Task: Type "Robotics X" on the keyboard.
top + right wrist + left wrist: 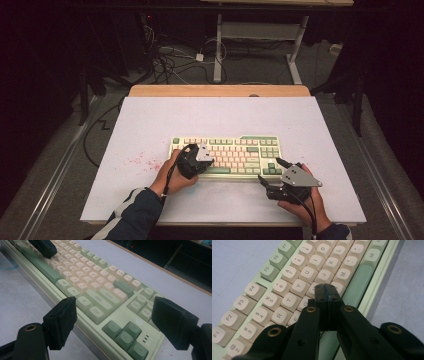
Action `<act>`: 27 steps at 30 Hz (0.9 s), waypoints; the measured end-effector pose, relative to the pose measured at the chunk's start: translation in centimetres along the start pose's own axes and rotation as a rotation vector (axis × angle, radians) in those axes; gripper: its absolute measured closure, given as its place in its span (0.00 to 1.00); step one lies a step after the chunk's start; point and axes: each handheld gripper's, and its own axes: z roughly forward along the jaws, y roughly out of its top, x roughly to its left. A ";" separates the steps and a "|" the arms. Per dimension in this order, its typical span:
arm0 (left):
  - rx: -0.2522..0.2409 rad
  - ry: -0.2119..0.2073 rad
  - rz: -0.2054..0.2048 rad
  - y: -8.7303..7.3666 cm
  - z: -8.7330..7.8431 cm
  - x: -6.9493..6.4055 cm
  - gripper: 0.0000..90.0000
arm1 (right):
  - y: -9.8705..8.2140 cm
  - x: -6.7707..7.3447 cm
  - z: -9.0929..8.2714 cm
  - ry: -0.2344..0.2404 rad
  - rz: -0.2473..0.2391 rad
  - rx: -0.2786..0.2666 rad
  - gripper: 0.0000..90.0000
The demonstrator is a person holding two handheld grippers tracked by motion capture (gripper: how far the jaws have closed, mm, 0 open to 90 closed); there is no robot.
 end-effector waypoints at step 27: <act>-0.086 -0.004 0.068 0.5 -1.8 0.2 0.80 | 0.1 -0.2 -0.1 -0.022 -0.009 0.005 0.24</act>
